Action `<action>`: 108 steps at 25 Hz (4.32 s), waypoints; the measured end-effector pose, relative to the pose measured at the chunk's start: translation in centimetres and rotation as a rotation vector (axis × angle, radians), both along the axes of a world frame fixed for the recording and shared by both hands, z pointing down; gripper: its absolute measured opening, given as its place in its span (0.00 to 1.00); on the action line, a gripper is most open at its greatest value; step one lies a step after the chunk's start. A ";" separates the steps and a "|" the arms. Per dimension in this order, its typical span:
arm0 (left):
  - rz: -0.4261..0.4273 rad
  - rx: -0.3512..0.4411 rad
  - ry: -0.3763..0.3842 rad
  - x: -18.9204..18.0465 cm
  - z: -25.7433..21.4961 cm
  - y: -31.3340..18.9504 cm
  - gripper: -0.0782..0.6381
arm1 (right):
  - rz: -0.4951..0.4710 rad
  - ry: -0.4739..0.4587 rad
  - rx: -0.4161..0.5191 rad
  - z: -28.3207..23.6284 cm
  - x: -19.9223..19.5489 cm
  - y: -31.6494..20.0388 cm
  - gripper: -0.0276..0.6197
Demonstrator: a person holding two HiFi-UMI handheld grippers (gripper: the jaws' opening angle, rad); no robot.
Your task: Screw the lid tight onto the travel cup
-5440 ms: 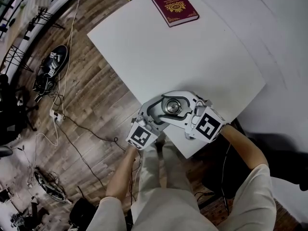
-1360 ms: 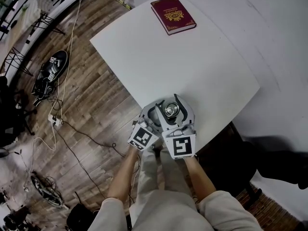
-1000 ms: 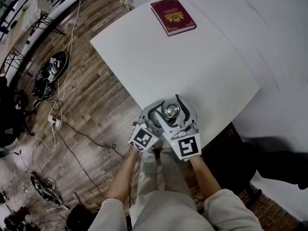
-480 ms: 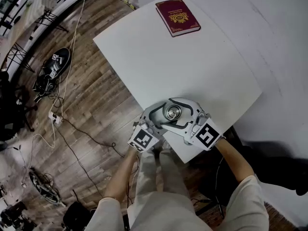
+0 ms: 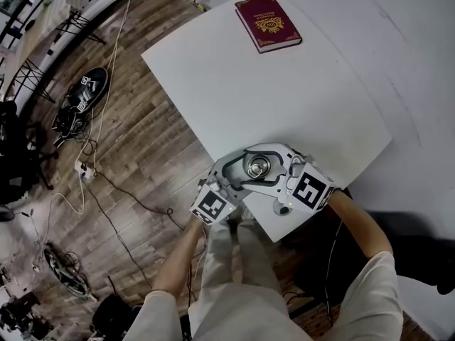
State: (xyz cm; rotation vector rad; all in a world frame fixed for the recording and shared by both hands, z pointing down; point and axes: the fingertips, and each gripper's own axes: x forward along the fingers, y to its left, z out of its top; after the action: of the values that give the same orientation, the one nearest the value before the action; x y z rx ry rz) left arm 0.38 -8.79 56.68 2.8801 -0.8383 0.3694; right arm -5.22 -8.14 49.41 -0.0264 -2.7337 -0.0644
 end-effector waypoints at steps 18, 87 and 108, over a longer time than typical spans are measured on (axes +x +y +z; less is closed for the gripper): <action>-0.008 0.000 -0.004 0.0 0.2 -0.1 0.57 | 0.297 -0.057 0.035 0.0 0.4 -1.7 0.44; -0.317 -0.014 0.021 -10.0 -15.1 10.5 0.12 | 1.026 -0.172 -0.001 -10.4 12.8 7.5 0.04; -0.366 0.079 0.050 -11.4 -24.8 10.7 0.12 | 1.082 -0.240 0.109 -18.2 14.2 9.8 0.04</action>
State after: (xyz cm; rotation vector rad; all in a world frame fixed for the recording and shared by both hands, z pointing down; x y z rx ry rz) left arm -11.07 1.91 31.86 2.7074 -1.3653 0.2262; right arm 8.95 1.62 31.19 1.5255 -2.5779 0.0969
